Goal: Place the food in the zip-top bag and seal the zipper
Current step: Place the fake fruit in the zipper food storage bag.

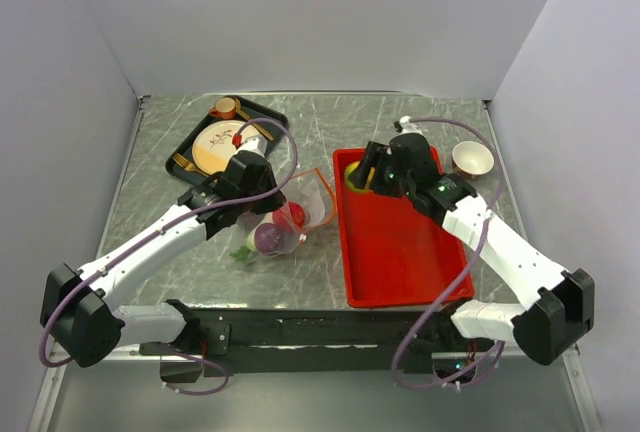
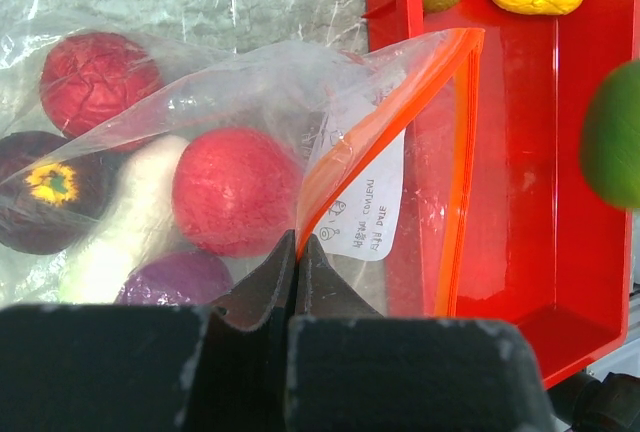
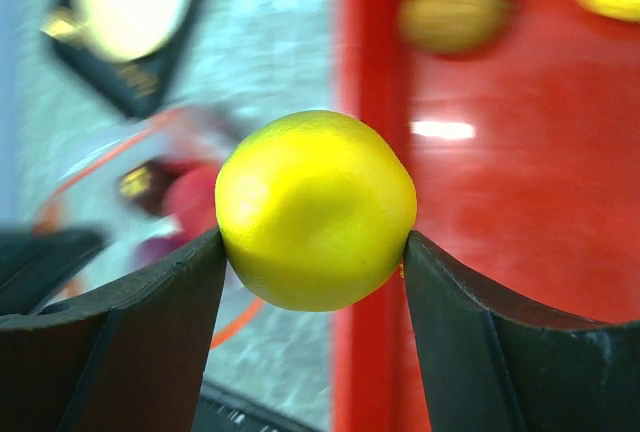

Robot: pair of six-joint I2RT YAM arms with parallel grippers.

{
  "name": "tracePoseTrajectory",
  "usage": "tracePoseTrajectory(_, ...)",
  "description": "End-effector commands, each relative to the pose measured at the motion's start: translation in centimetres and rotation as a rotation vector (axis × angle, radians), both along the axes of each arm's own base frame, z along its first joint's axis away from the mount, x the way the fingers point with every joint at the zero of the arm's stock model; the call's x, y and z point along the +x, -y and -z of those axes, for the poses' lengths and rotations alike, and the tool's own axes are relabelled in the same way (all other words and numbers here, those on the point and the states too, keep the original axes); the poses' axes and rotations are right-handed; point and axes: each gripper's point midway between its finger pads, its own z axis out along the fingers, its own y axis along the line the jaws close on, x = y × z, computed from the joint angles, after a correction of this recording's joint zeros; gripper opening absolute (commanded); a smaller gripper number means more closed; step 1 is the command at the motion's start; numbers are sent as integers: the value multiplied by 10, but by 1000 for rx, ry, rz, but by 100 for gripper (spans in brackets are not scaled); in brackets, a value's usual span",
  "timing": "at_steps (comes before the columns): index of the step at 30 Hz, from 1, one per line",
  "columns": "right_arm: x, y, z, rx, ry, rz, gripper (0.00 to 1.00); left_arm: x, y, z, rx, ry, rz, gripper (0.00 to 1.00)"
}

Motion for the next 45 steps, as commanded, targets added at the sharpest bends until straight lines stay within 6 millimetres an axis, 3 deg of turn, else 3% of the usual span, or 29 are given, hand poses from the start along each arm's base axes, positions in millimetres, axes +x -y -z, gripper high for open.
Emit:
tracePoseTrajectory(1, -3, -28, -59, 82, 145, -78, 51, 10, 9, -27, -46, 67, 13, 1)
tracePoseTrajectory(5, -8, -45, -56, 51, 148, -105, 50, 9, 9, -31, -61, 74, 11, 1)
tracePoseTrajectory(14, -32, -101, -27, 18, 86, -272, 50, 6, 9, -39, -97, 101, 12, 1)
tracePoseTrajectory(21, -28, -122, -20, -21, 60, -345, 56, 3, 7, -45, -108, 125, 18, 1)
tracePoseTrajectory(24, -30, -128, -20, -21, 68, -378, 69, 3, 3, -47, -107, 134, 6, 1)
tracePoseTrajectory(26, -33, -132, -22, -9, 72, -401, 86, 2, 3, -47, -108, 137, 4, 1)
tracePoseTrajectory(27, -33, -132, -24, -10, 78, -397, 90, 3, 3, -48, -115, 138, 2, 1)
tracePoseTrajectory(30, -30, -124, -29, -22, 104, -364, 100, 1, 3, -47, -120, 139, 3, 1)
tracePoseTrajectory(34, -25, -110, -42, -34, 154, -306, 100, 1, 1, -48, -116, 145, 0, 1)
tracePoseTrajectory(37, -15, -83, -54, -79, 206, -179, 100, 1, -3, -49, -104, 148, -13, 1)
tracePoseTrajectory(38, -7, -65, -58, -103, 224, -88, 100, 1, -5, -49, -101, 150, -20, 1)
tracePoseTrajectory(43, 22, -10, -32, -177, 133, 120, 100, -1, -11, -52, -111, 163, -47, 1)
tracePoseTrajectory(44, 33, 10, -14, -209, 64, 178, 100, -1, -12, -53, -109, 165, -53, 1)
tracePoseTrajectory(45, 36, 13, -7, -211, 30, 178, 100, -1, -12, -51, -105, 160, -51, 1)
